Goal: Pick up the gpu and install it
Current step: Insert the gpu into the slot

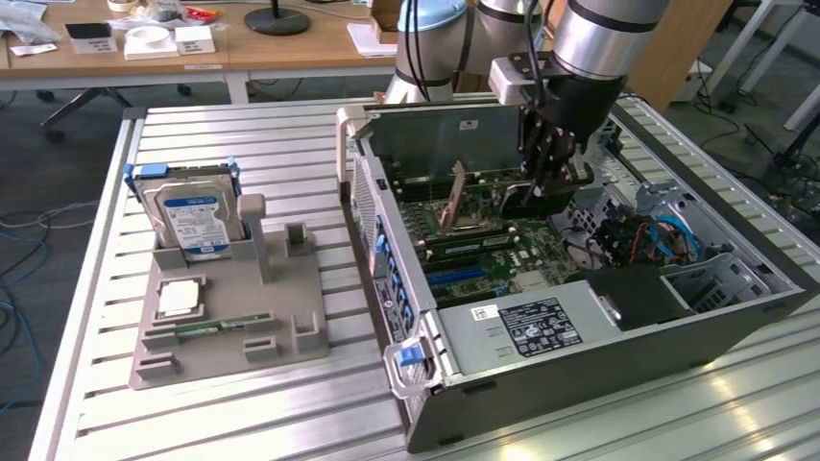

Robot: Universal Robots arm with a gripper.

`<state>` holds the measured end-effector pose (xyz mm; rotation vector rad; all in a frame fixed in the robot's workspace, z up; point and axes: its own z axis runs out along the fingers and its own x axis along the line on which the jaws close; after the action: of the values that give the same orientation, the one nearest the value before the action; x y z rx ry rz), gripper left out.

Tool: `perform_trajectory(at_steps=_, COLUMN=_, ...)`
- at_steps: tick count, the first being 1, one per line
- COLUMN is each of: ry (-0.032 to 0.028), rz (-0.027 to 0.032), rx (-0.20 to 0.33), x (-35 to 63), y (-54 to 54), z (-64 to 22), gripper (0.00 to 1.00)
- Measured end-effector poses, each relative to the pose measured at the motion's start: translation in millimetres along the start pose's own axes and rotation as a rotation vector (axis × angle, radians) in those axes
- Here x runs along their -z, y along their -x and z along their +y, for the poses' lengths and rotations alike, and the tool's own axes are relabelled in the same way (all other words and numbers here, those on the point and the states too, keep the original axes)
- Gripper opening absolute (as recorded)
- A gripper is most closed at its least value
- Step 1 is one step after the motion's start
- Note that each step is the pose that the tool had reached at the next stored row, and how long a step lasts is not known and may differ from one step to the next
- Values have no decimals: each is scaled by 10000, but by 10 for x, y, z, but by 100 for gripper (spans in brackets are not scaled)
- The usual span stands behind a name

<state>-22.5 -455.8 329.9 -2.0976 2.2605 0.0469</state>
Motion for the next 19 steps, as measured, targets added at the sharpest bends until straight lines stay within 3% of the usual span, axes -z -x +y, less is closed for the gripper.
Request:
perform_trajectory(at_steps=10, ry=-1, rz=-4, rx=6, x=-66, y=-4, z=3, gripper=27)
perform_trajectory(at_steps=19, ry=0, rz=-3, rx=5, x=-65, y=-33, z=9, gripper=27)
